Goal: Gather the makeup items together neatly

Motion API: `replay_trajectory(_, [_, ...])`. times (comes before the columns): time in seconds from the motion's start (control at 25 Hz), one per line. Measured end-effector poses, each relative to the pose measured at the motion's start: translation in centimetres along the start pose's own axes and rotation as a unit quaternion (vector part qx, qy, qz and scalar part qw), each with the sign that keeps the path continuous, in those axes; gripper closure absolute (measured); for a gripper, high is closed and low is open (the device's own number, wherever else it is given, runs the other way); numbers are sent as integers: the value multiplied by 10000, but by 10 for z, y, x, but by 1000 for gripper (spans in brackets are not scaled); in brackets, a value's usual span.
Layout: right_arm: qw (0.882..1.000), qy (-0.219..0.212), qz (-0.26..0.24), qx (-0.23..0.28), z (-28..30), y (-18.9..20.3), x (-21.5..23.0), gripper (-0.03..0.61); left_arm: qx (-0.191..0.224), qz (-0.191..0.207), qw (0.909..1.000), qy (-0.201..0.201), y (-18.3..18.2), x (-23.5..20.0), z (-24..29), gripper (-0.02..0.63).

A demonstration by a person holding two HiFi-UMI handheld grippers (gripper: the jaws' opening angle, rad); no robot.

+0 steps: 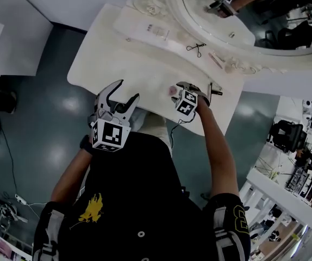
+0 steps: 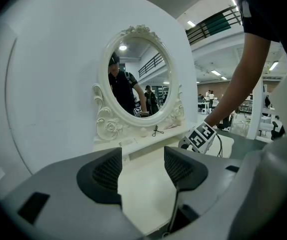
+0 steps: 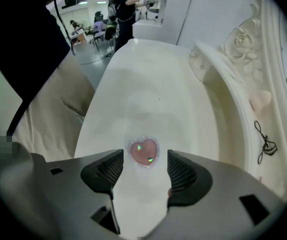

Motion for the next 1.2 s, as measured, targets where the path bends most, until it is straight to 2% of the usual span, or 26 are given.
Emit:
replay_trajectory(0.12, [9993, -190, -265, -191, 11, 3, -2, 285, -93, -53, 9999, 1, 2, 3, 3, 341])
replay_trajectory(0.24, [9988, -334, -291, -231, 16, 1, -1, 285, -139, -59, 9999, 38, 2, 5, 5, 341])
replay_trajectory(0.4, [9977, -609, -88, -276, 18, 2, 0, 284, -192, -18, 9998, 85, 4, 8, 8, 341])
replay_trajectory(0.6, [9966, -764, 177, -267, 19, 4, -1, 323, -191, 25, 9997, 144, 5, 6, 11, 342])
replay_trajectory(0.68, [9964, -702, 417, -208, 18, 4, -1, 331, -171, 21, 9997, 158, 4, 6, 10, 341])
replay_trajectory(0.76, [9942, -626, 870, -81, 17, 6, -1, 331, -148, 3, 9997, 178, 4, 7, 11, 344])
replay_trajectory(0.84, [9854, -629, 1576, 160, 15, 8, -3, 331, -115, -19, 9997, 206, 4, 8, 10, 344])
replay_trajectory(0.88, [9772, -617, 2007, 318, 13, 8, -3, 331, -102, -21, 9997, 223, 4, 9, 10, 344])
replay_trajectory(0.96, [9500, -417, 3014, 709, 8, 10, 1, 333, -89, 0, 9996, 264, 4, 12, 8, 344])
replay_trajectory(1.0, [9281, -249, 3599, 927, 3, 11, 5, 333, -85, 19, 9995, 289, 4, 12, 8, 344])
replay_trajectory(1.04, [8990, -65, 4226, 1144, -3, 13, 10, 333, -80, 40, 9995, 317, 4, 12, 8, 344])
replay_trajectory(1.08, [8635, 121, 4860, 1341, -8, 15, 14, 333, -75, 59, 9993, 350, 4, 12, 8, 344])
replay_trajectory(1.2, [7473, 647, 6400, 1666, -12, 26, 23, 333, -59, 113, 9990, 439, 5, 10, 9, 344])
Point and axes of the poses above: the fingertips, and each gripper's own axes: z forward along the fingers, x to its right, y out of its underside, the point moved 3 cm from there along -z, backward along the fingers, and after that the axes turned 12 degrees about z, right-handed, at the moved point
